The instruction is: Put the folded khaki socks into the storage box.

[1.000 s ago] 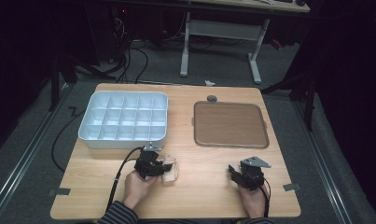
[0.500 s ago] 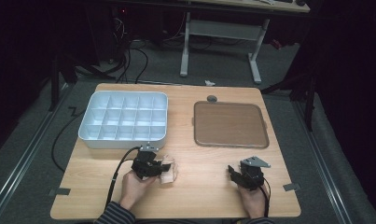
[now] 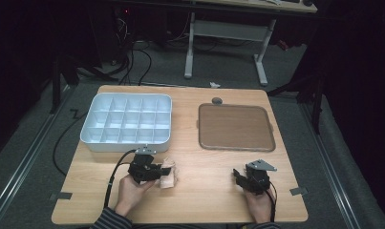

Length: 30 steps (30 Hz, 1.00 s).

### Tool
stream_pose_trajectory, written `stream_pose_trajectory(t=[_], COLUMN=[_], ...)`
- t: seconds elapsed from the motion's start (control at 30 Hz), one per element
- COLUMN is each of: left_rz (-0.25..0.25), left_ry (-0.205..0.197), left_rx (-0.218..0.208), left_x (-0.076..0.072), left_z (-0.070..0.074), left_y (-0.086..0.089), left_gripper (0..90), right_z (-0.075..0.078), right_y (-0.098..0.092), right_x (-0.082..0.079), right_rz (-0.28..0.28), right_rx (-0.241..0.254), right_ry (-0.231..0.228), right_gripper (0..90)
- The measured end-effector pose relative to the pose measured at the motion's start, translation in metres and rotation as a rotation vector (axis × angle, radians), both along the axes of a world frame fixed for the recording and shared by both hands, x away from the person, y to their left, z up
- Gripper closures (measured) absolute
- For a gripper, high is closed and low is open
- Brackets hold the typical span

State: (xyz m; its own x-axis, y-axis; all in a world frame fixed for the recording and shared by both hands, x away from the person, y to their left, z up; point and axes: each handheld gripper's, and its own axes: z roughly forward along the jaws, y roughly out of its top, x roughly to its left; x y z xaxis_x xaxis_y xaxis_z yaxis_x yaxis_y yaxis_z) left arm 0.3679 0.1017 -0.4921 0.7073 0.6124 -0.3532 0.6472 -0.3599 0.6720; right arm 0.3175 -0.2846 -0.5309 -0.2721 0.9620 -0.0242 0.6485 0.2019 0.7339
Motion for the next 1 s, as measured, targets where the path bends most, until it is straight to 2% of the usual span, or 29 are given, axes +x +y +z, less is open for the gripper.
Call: stream_pose_trajectory(t=[0.1,0.57,0.63,0.73,1.0], left_rz=[0.005,0.024,0.022,0.024,0.032], left_ry=[0.003,0.013,0.005,-0.022,-0.037], left_rx=[-0.013,-0.020,-0.014,-0.026,-0.036], left_x=[0.000,0.003,0.003,0.003,0.003], left_z=[0.002,0.007,0.009,0.014,0.018], left_y=[0.004,0.017,0.019,0.023,0.037], left_gripper=[73.9,74.2,74.3,74.2,74.3], right_z=[0.000,0.000,0.000,0.000,0.000], right_y=[0.000,0.000,0.000,0.000,0.001], right_x=[0.000,0.000,0.000,0.000,0.000], right_rz=[-0.003,0.001,0.001,0.003,0.003], right_rx=[0.002,0.003,0.004,0.002,0.002], right_ry=[0.002,0.001,0.001,0.001,0.001], right_gripper=[43.9,43.8,43.6,43.4,43.3])
